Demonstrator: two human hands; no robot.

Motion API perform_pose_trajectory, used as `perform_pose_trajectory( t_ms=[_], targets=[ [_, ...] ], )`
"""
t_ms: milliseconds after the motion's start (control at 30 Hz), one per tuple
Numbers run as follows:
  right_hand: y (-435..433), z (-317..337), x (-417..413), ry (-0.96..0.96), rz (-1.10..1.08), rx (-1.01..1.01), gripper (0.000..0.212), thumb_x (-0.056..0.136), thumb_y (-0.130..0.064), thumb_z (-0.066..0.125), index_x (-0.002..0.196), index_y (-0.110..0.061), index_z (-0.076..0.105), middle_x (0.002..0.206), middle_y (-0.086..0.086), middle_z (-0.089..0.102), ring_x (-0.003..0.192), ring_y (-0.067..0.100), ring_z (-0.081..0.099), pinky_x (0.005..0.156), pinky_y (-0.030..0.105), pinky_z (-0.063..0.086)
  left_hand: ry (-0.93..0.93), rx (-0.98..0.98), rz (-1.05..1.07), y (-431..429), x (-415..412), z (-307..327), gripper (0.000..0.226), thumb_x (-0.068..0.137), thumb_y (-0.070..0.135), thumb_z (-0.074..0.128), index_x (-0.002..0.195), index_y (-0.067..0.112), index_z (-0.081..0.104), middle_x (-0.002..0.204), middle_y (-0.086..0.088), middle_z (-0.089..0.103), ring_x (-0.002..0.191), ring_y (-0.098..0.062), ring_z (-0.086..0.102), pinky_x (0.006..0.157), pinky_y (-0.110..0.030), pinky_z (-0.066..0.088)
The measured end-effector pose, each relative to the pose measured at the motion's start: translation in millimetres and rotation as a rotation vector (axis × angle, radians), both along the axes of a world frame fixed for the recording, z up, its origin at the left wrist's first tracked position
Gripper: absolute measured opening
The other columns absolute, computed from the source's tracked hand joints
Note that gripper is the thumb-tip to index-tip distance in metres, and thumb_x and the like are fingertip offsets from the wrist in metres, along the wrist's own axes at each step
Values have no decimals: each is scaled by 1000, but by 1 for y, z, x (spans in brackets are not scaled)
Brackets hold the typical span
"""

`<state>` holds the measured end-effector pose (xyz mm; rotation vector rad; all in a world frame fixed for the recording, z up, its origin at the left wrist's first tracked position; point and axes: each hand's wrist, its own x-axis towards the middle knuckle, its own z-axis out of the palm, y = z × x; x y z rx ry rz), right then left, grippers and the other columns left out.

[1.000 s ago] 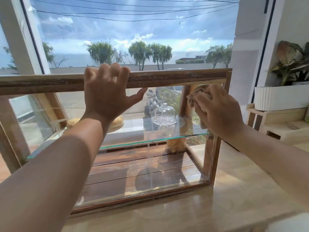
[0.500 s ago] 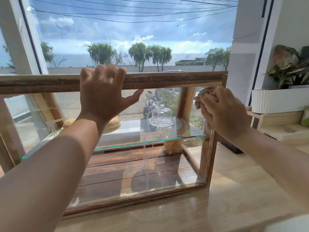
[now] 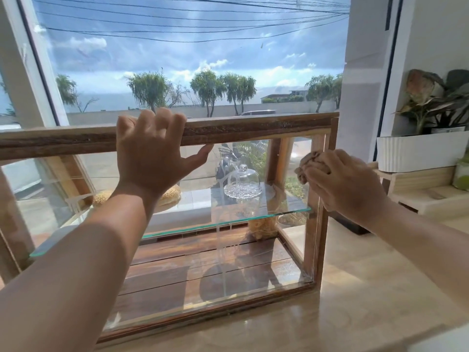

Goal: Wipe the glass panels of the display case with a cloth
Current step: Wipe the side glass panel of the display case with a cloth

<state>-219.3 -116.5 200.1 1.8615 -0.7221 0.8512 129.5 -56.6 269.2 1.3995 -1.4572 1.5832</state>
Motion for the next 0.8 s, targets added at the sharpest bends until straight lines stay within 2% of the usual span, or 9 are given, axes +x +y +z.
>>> perform_pose_trajectory(
  t_ms=[133,267,367,533,700,800],
  targets=[
    [-2,15,44,-332,57,-33,21,93,-15,67,105,-11,50,96,18,55,82,35,56,55,43,56,-5,-9,-10,0,0,0,68,92,73,32,99,7,52,90,-14,56,76,-30,52,72,-43,36],
    [2,1,81,-560,162,18,30,92,-15,71,111,-13,47,101,18,55,89,30,55,62,38,54,-9,-13,-7,-1,0,0,67,92,72,33,99,8,52,89,-14,56,75,-30,52,71,-43,35],
    [10,-1,112,-534,267,6,28,92,-18,68,114,-8,54,102,15,55,91,26,53,68,32,49,-10,-14,-1,-1,0,0,67,92,72,33,99,8,53,89,-13,57,75,-30,53,70,-43,35],
    [18,2,146,-499,327,14,21,93,-15,65,109,-2,67,100,15,60,86,30,58,69,39,53,-7,-21,-4,0,0,0,66,92,72,34,99,9,54,88,-11,57,75,-29,53,70,-42,35],
    [7,5,107,-149,257,-73,21,99,-20,60,112,-6,69,97,13,64,84,29,61,67,42,56,-8,-23,-8,0,0,1,66,92,72,34,98,10,54,86,-11,57,74,-29,52,70,-42,34],
    [-2,12,75,-166,185,-104,24,100,-22,58,115,-6,68,97,14,62,84,31,60,66,42,57,-10,-21,-5,0,0,0,67,92,73,33,99,9,53,86,-11,57,73,-28,53,70,-41,35]
  ],
)
